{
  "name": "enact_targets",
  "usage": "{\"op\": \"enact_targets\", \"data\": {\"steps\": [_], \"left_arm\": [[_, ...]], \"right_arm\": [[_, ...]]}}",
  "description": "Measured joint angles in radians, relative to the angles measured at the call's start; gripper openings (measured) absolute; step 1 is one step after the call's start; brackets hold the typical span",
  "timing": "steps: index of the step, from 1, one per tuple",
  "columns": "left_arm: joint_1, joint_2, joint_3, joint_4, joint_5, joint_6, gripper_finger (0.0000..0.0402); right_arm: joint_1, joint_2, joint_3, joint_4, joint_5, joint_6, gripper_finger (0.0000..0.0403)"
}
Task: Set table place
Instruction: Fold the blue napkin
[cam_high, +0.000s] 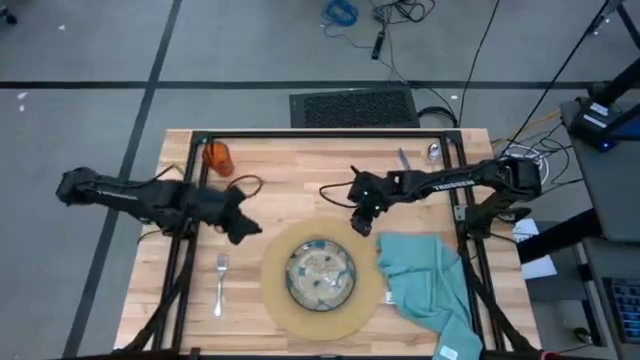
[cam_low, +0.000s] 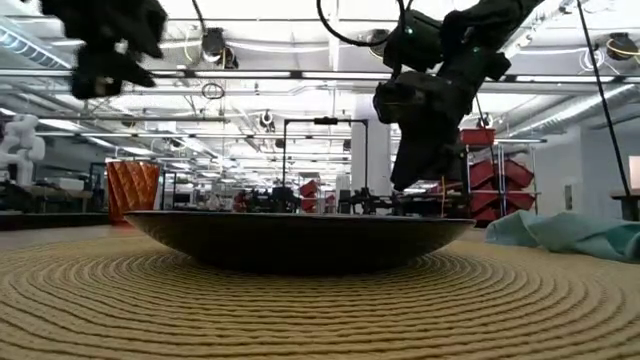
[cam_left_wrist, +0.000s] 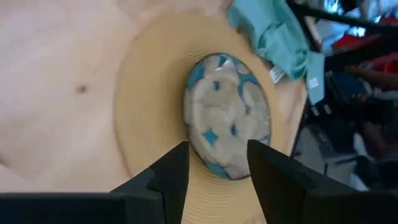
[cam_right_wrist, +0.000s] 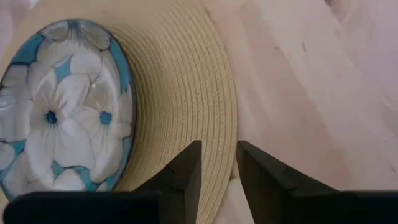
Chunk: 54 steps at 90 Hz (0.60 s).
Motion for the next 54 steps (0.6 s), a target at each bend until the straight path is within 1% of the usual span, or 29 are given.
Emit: {"op": "enact_targets", "data": {"steps": [5,10,19,27,36,46,54], "left_arm": [[-0.076,0.001,0.0,0.0,-0.102,-0.038,0.0145],[-0.133,0.013,0.0,0.004,-0.179,-0.061,0.0145],[-0.189,0.073,0.0,0.048,-0.231,-0.072,0.0145],[-0.205,0.14,0.0,0.085,-0.248,-0.049,0.0145],[-0.209,0.216,-0.001,0.145,-0.252,0.014,0.0145],[-0.191,0.298,-0.001,0.295,-0.243,0.168,0.0145],[-0.155,0.357,-0.001,0.472,-0.164,0.318,0.0145]], "right_arm": [[0.002,-0.004,0.0,-0.061,0.021,0.029,0.0093],[0.011,-0.014,0.0,-0.148,0.035,0.07,0.0093],[0.062,-0.051,0.0,-0.306,0.066,0.16,0.0093],[0.136,-0.102,0.0,-0.402,0.078,0.253,0.0093],[0.25,-0.174,0.0,-0.45,0.097,0.397,0.0093],[0.412,-0.245,0.0,-0.476,0.132,0.597,0.0093],[0.552,-0.275,0.0,-0.464,0.139,0.765,0.0093]]}}
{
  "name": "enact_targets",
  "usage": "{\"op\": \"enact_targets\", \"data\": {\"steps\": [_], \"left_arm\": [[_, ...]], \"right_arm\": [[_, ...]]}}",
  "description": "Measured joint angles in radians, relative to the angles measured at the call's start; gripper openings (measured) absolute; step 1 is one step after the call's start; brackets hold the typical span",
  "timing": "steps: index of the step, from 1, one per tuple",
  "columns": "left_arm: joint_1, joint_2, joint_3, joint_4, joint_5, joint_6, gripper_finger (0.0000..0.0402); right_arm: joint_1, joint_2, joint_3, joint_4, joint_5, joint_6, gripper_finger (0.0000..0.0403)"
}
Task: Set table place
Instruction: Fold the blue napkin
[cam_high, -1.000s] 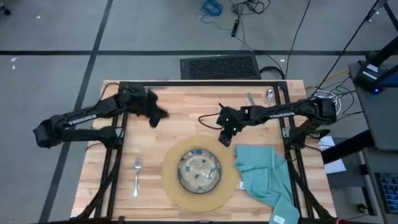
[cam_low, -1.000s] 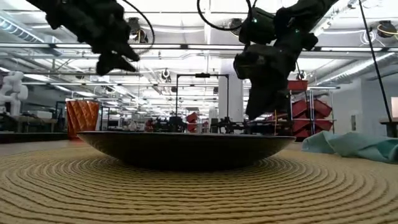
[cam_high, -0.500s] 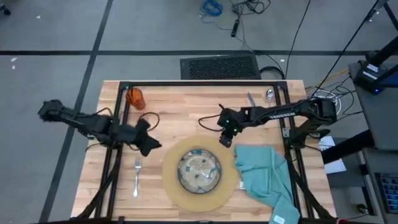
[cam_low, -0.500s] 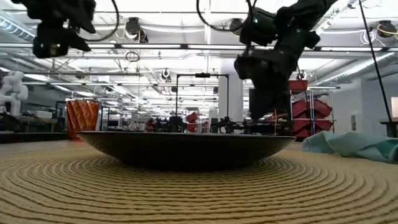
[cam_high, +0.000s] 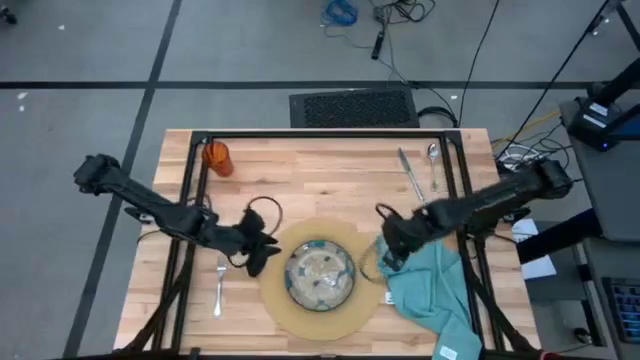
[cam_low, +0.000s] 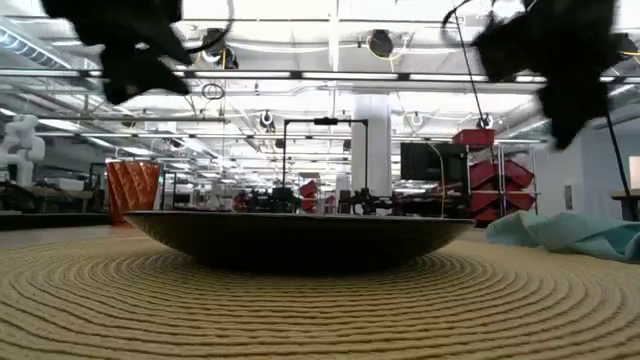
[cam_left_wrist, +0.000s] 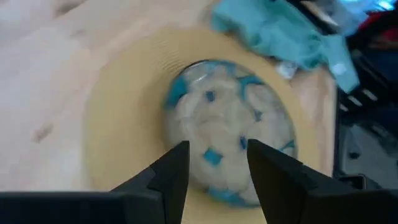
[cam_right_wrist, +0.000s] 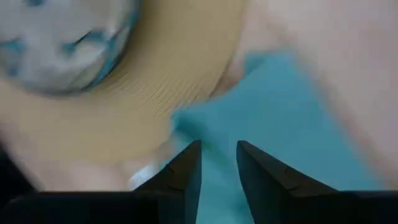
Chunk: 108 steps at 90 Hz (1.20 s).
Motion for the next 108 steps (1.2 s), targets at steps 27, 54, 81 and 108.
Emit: {"op": "enact_targets", "data": {"steps": [27,54,81,108], "left_arm": [[0.168,0.156,0.08,0.246,0.09,0.346,0.0145],[0.265,0.333,0.173,0.259,0.209,0.426,0.0145],[0.274,0.341,0.18,0.26,0.21,0.392,0.0145],[0.27,0.339,0.18,0.278,0.21,0.362,0.0145]], "right_arm": [[0.43,0.046,0.0,0.151,0.179,0.582,0.0093],[0.541,0.223,0.0,0.239,0.168,0.752,0.0093],[0.54,0.342,-0.001,0.375,0.167,0.555,0.0093],[0.54,0.413,0.0,0.367,0.126,0.49,0.0085]]}}
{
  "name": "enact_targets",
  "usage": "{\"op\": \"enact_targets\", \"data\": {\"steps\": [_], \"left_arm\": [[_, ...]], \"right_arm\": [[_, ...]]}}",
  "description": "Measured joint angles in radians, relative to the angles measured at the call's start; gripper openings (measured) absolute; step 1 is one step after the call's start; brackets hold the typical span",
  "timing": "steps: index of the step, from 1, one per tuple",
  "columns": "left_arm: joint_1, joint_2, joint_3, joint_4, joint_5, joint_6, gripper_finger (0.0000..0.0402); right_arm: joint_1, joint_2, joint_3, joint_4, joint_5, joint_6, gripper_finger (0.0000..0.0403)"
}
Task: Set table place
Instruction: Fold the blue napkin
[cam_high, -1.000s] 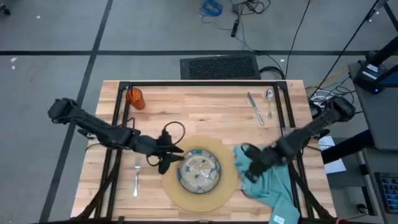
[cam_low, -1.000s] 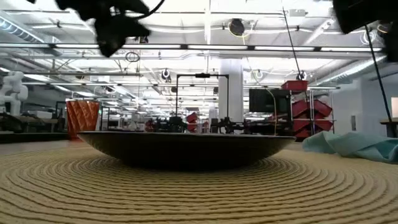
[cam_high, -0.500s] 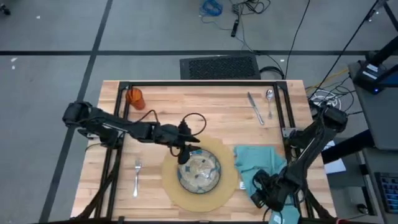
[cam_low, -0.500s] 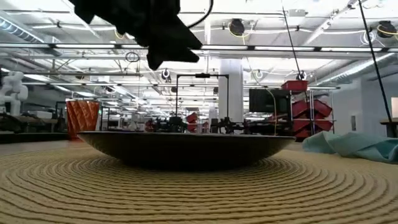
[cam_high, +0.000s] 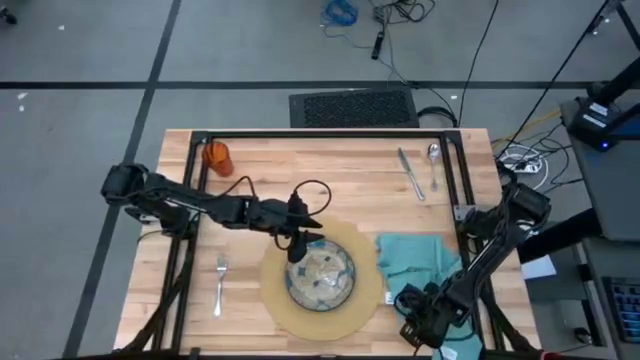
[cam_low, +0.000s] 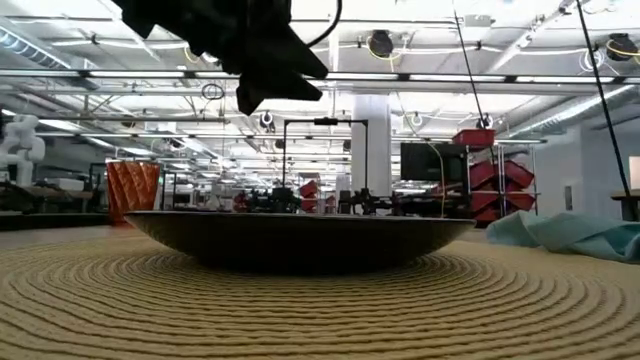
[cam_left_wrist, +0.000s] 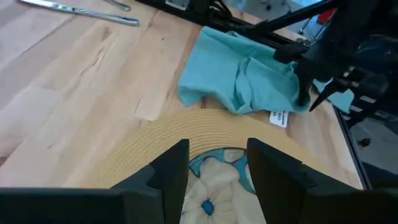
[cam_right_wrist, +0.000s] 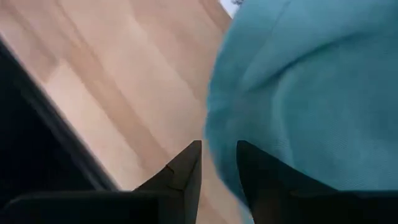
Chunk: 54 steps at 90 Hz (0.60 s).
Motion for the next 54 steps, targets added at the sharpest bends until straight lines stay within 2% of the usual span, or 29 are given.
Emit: {"op": "enact_targets", "data": {"steps": [12,22,31,41,54], "left_arm": [[-0.001,0.0,0.0,0.031,0.0,0.0,0.0145],[-0.001,0.0,0.0,0.041,0.004,0.013,0.0145],[-0.001,0.0,0.0,0.058,0.004,0.044,0.0145],[-0.001,0.0,0.0,0.065,0.004,0.073,0.0145],[-0.002,0.0,0.0,0.087,0.004,0.107,0.0145]], "right_arm": [[-0.001,0.012,0.009,-0.004,-0.022,-0.02,0.0018],[-0.02,-0.002,0.048,-0.102,-0.021,-0.059,0.0003],[-0.064,-0.051,0.13,-0.286,-0.014,-0.138,0.0001],[-0.139,-0.106,0.258,-0.605,-0.003,-0.264,0.0],[-0.277,-0.174,0.427,-0.948,0.116,-0.464,0.0]]}}
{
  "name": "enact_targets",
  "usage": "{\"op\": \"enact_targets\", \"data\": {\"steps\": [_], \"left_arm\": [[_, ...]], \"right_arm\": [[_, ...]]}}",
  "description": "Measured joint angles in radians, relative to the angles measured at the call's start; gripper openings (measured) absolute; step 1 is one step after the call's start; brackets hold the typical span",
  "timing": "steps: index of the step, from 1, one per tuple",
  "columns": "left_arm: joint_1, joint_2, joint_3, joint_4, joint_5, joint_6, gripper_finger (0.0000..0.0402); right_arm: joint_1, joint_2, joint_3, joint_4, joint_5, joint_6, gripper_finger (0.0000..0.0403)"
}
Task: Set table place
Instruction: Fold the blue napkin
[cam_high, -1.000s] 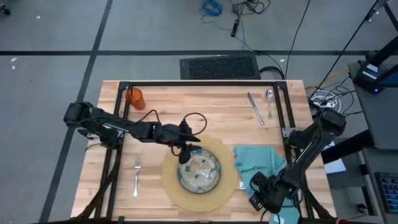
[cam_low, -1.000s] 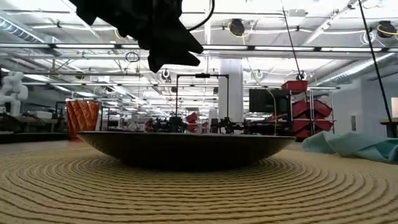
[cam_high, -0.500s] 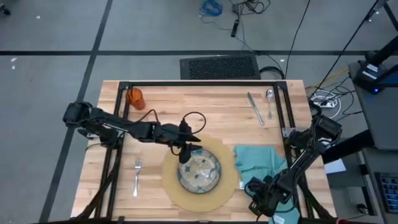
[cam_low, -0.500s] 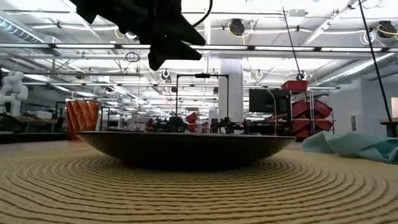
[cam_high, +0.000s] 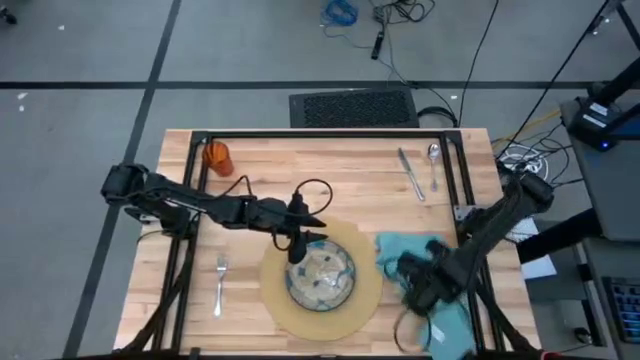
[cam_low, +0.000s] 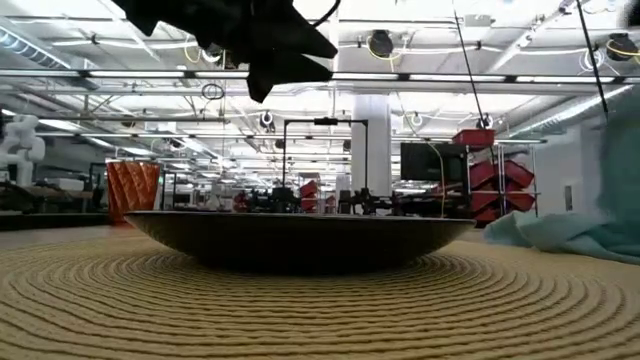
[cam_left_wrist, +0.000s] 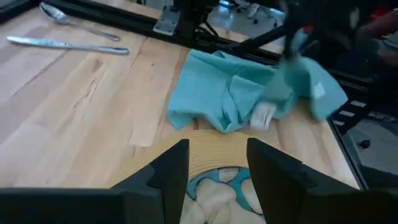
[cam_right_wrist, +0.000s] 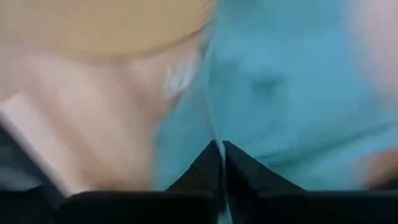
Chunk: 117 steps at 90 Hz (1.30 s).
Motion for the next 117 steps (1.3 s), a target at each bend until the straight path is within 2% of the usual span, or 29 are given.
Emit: {"op": "enact_targets", "data": {"steps": [7,14,23,32,40,55,64,75,84,98,117], "left_arm": [[-0.003,0.0,0.0,0.01,0.0,0.016,0.0145],[-0.005,0.0,0.0,0.032,0.0,0.049,0.0145],[-0.005,0.001,0.0,0.077,-0.004,0.1,0.0145],[0.006,0.033,0.0,0.161,-0.005,0.181,0.0145],[0.025,0.069,-0.001,0.245,0.019,0.241,0.0145],[0.081,0.14,0.0,0.442,0.177,0.26,0.0145],[0.085,0.214,0.009,0.52,0.194,0.272,0.0145],[0.07,0.311,0.072,0.527,0.201,0.334,0.0145],[0.049,0.379,0.132,0.509,0.17,0.345,0.0145],[0.016,0.402,0.156,0.511,0.016,0.424,0.0145],[0.012,0.402,0.155,0.507,-0.01,0.427,0.0145]], "right_arm": [[-0.085,-0.036,0.069,-0.07,0.061,-0.122,0.0],[-0.173,-0.069,0.116,-0.048,0.085,-0.259,0.0],[-0.259,-0.088,0.141,0.037,0.085,-0.4,0.0],[-0.287,-0.092,0.144,0.092,0.038,-0.465,0.0],[-0.269,-0.087,0.144,0.105,-0.009,-0.463,0.0],[-0.201,-0.086,0.144,0.126,-0.02,-0.401,0.0],[-0.176,-0.087,0.144,0.139,-0.021,-0.377,0.0],[-0.174,-0.087,0.144,0.137,-0.021,-0.368,0.0],[-0.176,-0.088,0.144,0.133,-0.02,-0.369,0.0],[-0.175,-0.088,0.144,0.132,-0.033,-0.36,0.0],[-0.175,-0.089,0.144,0.111,-0.051,-0.35,0.0]]}}
